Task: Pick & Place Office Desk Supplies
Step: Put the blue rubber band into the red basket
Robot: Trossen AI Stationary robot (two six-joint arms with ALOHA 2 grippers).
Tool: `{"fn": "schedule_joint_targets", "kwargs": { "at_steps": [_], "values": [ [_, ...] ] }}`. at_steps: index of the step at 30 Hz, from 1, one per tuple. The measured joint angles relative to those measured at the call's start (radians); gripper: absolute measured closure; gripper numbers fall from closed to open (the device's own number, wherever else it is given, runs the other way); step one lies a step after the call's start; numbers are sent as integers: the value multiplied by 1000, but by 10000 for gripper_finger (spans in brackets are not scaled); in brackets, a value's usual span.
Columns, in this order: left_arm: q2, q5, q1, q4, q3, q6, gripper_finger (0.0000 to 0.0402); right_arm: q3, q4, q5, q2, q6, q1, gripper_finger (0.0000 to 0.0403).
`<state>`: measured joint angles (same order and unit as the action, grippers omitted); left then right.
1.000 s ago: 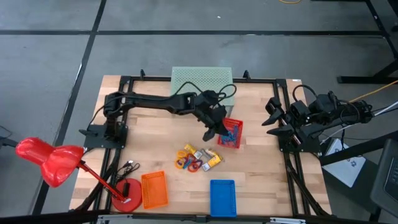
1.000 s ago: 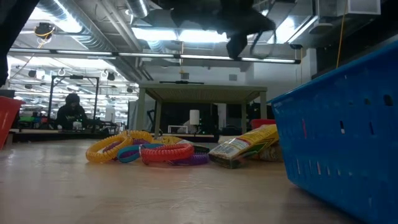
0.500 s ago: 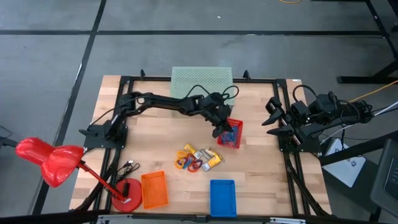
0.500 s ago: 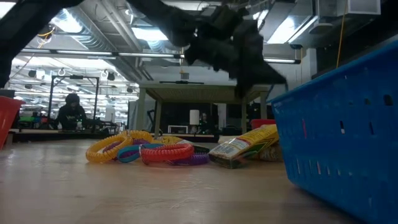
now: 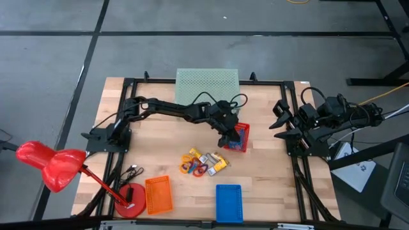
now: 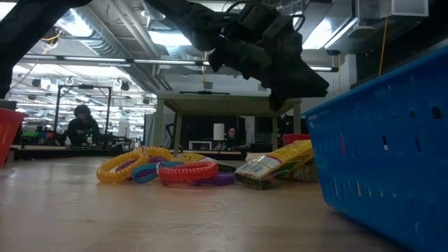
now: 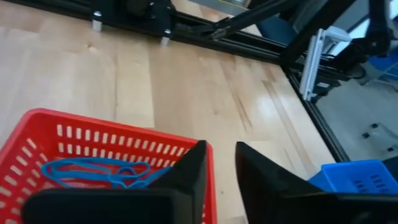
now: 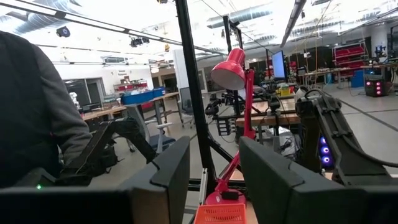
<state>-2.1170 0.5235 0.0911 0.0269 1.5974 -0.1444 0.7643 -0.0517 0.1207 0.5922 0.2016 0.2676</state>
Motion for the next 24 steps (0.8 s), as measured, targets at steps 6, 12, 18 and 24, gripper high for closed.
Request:
{"fn": "schedule_joint_targets", "kwargs": {
  "at_steps": [6, 12, 18, 24],
  "values": [
    [0, -35, 1, 1, 0, 2, 251, 0, 0, 0, 0, 1, 0, 261],
    [53, -7, 1, -14, 0, -6, 222, 0, 0, 0, 0, 22, 0, 261],
    [169, -1, -23, -169, 2, 82, 224, 0, 0, 0, 0, 22, 0, 261],
    [241, -69, -64, -570, 3, 320, 225, 0, 0, 0, 0, 22, 0, 261]
  ]
}}
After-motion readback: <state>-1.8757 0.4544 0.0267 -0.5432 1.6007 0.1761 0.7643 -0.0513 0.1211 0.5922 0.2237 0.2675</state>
